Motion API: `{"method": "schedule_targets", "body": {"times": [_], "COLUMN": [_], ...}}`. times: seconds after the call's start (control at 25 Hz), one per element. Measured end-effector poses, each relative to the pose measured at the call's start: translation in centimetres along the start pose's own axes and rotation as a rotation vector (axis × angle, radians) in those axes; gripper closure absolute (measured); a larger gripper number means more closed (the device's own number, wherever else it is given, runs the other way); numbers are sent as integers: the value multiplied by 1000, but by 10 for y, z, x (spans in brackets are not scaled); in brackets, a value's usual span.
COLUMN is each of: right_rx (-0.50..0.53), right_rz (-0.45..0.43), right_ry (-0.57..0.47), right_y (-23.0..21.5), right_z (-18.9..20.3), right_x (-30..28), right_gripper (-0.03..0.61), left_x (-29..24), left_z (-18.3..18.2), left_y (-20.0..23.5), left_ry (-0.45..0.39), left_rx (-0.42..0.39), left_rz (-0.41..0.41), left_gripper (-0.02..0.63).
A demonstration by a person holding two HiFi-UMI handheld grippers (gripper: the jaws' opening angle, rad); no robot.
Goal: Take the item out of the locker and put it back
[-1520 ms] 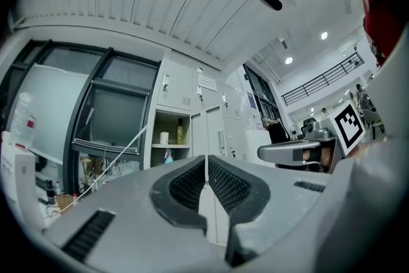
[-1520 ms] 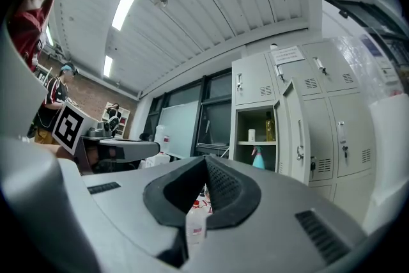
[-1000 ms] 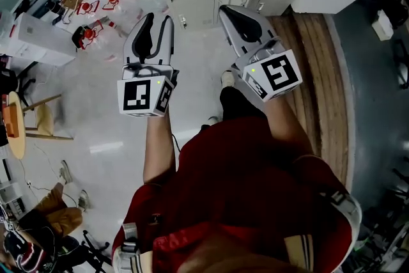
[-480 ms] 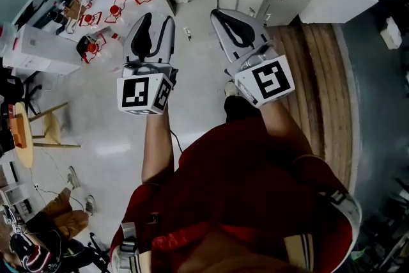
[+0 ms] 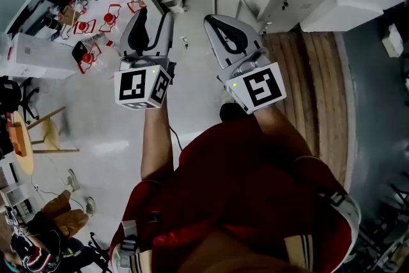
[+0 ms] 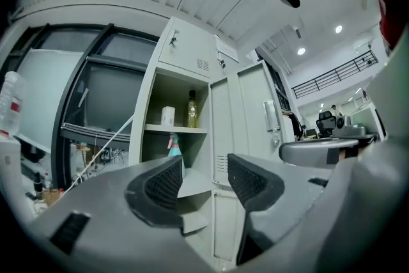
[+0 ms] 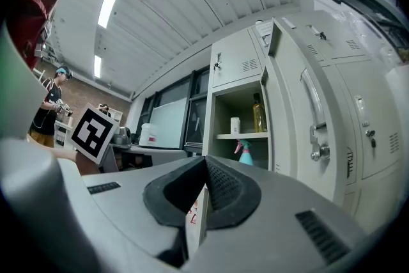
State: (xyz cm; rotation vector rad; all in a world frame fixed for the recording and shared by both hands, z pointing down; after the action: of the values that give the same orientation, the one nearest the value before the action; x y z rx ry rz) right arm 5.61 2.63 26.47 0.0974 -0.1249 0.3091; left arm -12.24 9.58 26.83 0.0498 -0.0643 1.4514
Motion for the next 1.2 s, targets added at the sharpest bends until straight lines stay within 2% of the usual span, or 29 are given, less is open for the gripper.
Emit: {"method": "schedule_targets", "body": {"times": [0.6, 0.84, 1.2], "right_rx": [18, 14, 13], "right_rz": [-35, -74, -70], "right_ry": [-8, 25, 32], "right_y": [-58, -65, -66], "right_z": [22, 34, 35], "right_x": [-41, -45, -55], "right_gripper": [581, 581, 581], "left_x": [-103, -127, -147], "left_z": [14, 16, 9], "left_y": [15, 17, 32], "left_ry": [31, 47, 67], "left_rx": [10, 19, 21], "left_rz": [-79, -108, -120], "left_gripper": [344, 325, 307]}}
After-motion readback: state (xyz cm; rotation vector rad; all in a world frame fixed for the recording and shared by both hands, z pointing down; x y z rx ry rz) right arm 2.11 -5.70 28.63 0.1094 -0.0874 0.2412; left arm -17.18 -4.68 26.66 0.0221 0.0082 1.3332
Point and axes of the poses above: the fingertips, and each gripper's own axes: x backward along the fingers, y to its left, z out of its underside, the point moved 9 cm from there along x, backward along the fingers, and after that the axes turned 3 degrees about -z, right-handed, at the moved point
